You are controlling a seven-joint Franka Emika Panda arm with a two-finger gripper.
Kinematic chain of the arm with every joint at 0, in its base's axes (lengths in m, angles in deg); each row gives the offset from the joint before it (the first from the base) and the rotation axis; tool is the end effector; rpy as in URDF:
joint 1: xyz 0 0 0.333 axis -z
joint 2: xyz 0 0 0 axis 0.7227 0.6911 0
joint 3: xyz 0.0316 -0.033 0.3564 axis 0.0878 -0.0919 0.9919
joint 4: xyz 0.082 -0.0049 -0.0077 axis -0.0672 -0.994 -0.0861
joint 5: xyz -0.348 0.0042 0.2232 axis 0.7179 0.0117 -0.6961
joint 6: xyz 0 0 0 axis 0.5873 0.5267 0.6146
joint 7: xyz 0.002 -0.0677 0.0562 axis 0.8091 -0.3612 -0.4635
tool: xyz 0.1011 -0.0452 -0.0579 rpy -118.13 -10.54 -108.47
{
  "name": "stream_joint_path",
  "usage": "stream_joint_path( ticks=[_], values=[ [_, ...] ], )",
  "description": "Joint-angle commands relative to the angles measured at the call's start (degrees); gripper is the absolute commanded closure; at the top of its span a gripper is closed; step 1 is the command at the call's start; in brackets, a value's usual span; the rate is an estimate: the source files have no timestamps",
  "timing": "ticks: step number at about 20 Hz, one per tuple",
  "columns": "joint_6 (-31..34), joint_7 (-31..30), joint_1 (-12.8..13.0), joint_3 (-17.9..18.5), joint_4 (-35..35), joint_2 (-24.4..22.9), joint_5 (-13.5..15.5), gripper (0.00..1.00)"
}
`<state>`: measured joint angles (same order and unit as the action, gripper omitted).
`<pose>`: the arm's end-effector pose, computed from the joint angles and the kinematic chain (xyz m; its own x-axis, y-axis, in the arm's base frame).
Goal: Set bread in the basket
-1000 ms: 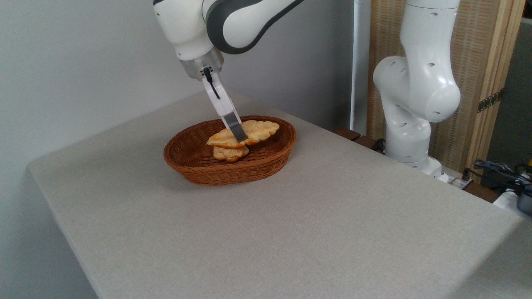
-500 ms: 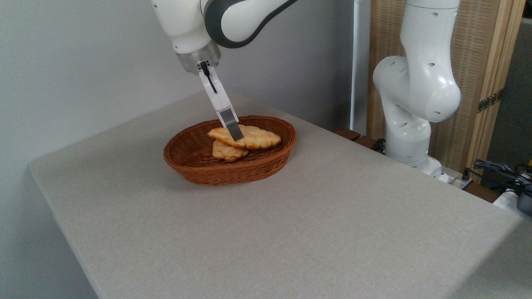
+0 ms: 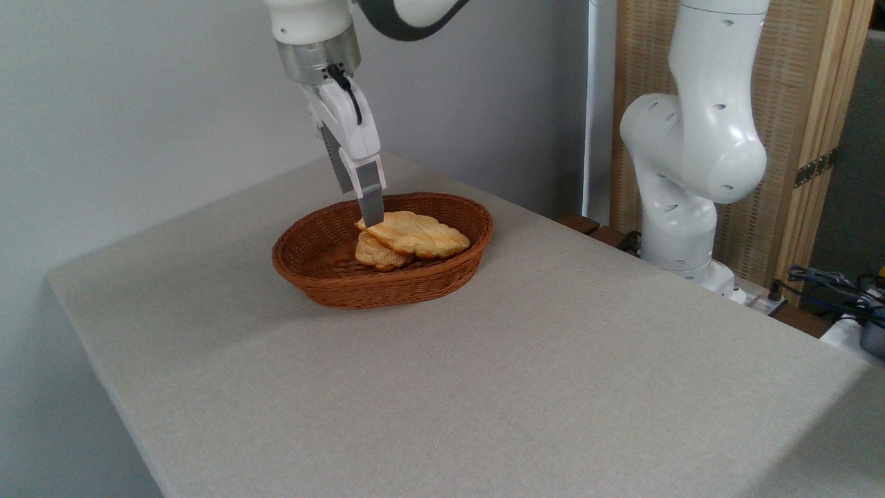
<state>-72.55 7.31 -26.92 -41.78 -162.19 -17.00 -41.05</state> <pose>0.4831 -0.1831 0.5743 0.5331 -0.8419 0.0842 -0.8395 -0.5138 0.1768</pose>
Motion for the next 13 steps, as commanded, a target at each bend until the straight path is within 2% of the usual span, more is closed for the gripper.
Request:
stream_joint_path(
  ticks=[1, 4, 7, 13],
  values=[
    [0.8, 0.0, 0.3, 3.8, 2.5, -0.1, -3.5, 0.00],
    [0.3, -0.2, 0.3, 6.4, 3.2, 0.1, -8.3, 0.00],
    [0.1, -0.3, 0.2, 7.7, 4.2, 0.6, -10.7, 0.00],
    [0.0, -0.3, 0.2, 9.7, 4.3, 0.6, -10.3, 0.00]
  ],
)
